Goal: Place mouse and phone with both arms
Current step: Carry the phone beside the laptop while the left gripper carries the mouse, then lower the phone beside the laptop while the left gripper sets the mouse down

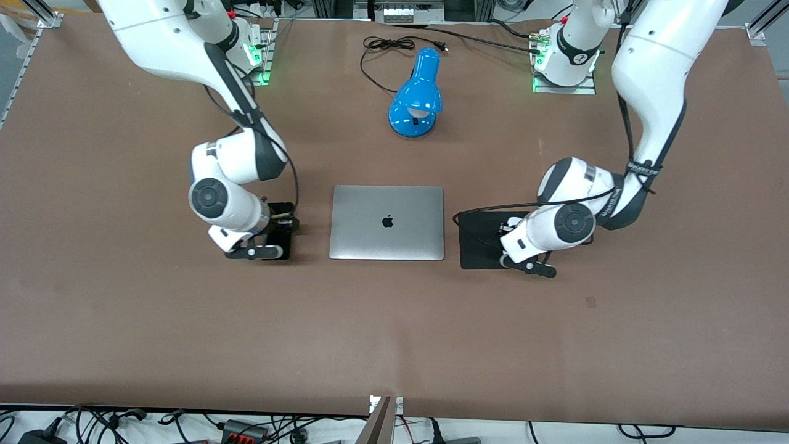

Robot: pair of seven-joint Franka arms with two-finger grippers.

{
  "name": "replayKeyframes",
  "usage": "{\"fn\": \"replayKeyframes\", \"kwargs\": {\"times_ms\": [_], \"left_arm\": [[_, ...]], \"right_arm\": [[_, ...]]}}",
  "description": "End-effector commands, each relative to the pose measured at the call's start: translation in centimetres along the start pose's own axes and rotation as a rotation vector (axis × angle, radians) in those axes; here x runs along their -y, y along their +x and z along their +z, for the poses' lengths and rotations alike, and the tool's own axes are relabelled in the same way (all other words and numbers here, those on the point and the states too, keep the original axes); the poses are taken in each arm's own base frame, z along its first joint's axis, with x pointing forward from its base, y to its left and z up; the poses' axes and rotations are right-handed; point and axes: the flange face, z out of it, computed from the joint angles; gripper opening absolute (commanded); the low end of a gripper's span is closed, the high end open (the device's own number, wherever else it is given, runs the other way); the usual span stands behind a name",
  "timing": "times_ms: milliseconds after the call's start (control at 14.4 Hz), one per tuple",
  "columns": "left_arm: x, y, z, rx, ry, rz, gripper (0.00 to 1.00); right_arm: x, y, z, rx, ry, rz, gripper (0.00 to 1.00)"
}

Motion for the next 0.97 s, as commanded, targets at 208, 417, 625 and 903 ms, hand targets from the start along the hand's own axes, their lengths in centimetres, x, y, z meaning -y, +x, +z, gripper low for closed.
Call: {"fn": "replayKeyframes", "kwargs": {"times_ms": [208, 417, 625, 903], "left_arm": [[-0.9, 0.3, 1.9, -0.064, -0.015, -0.004, 0.08], [-1.1, 0.2, 2.0, -0.060, -0.016, -0.040, 0.31], [-0.3, 0.2, 1.7, -0.059, -0.017, -0.069, 1.00], [2.8, 0.5, -5.3, -0.044, 0.015, -0.115, 1.00]], "right_arm": [[1.9, -0.7, 1.7, 0.011, -0.001, 0.023, 0.27], [2.6, -0.6, 2.2, -0.012, 0.002, 0.012, 0.27], [3.0, -0.7, 2.9, -0.020, 0.001, 0.005, 0.28], [3.5, -0.6, -0.6, -0.058, 0.021, 0.049, 1.00]]}}
